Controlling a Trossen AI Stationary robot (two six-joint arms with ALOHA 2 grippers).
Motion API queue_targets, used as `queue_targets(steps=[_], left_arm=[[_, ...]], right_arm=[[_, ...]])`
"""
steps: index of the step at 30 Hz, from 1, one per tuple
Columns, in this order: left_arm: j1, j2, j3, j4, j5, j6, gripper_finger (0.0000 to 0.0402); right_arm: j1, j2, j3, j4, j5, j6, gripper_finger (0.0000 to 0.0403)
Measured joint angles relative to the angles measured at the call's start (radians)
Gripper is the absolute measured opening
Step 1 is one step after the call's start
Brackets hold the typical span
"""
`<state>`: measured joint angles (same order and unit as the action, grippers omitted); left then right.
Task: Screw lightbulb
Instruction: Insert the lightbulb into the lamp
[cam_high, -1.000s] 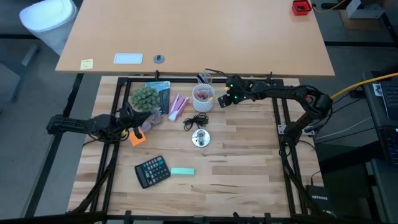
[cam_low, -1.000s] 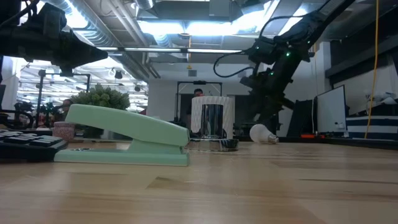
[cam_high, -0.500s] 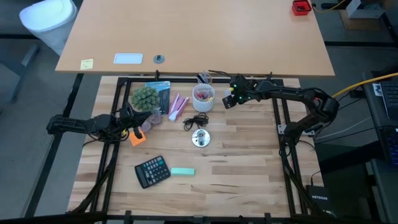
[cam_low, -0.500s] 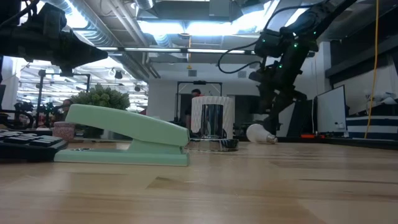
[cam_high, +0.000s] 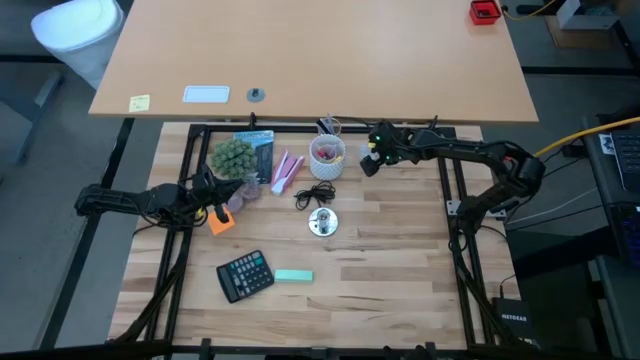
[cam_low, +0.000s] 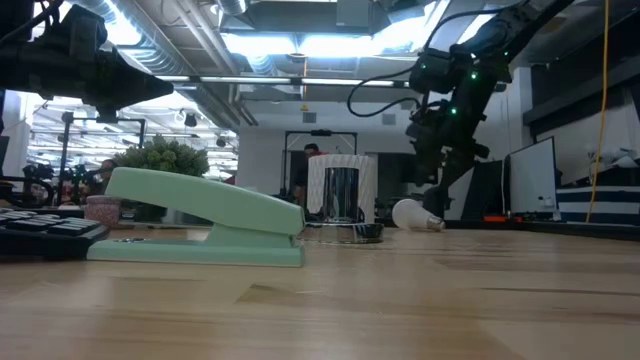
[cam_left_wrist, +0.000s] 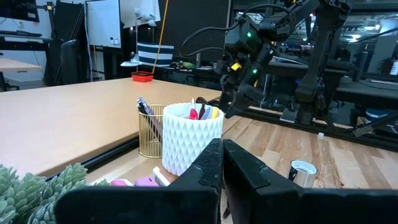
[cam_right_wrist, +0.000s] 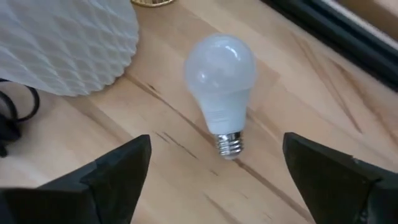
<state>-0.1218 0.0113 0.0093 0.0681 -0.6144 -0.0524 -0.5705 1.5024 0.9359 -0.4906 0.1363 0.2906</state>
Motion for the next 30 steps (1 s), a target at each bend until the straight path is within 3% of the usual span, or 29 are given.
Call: queue_targets(steps=[20, 30], left_arm=[[0.000, 0.000, 0.000, 0.000, 0.000, 0.000, 0.0004], [0.000, 0.000, 0.000, 0.000, 0.000, 0.000, 0.0004]], right_arm=[[-0.015, 0.002, -0.152, 0.230, 0.032, -0.137, 0.0371], [-0.021, 0.120, -0.167, 0.328, 0.031, -0.142, 0.0371]])
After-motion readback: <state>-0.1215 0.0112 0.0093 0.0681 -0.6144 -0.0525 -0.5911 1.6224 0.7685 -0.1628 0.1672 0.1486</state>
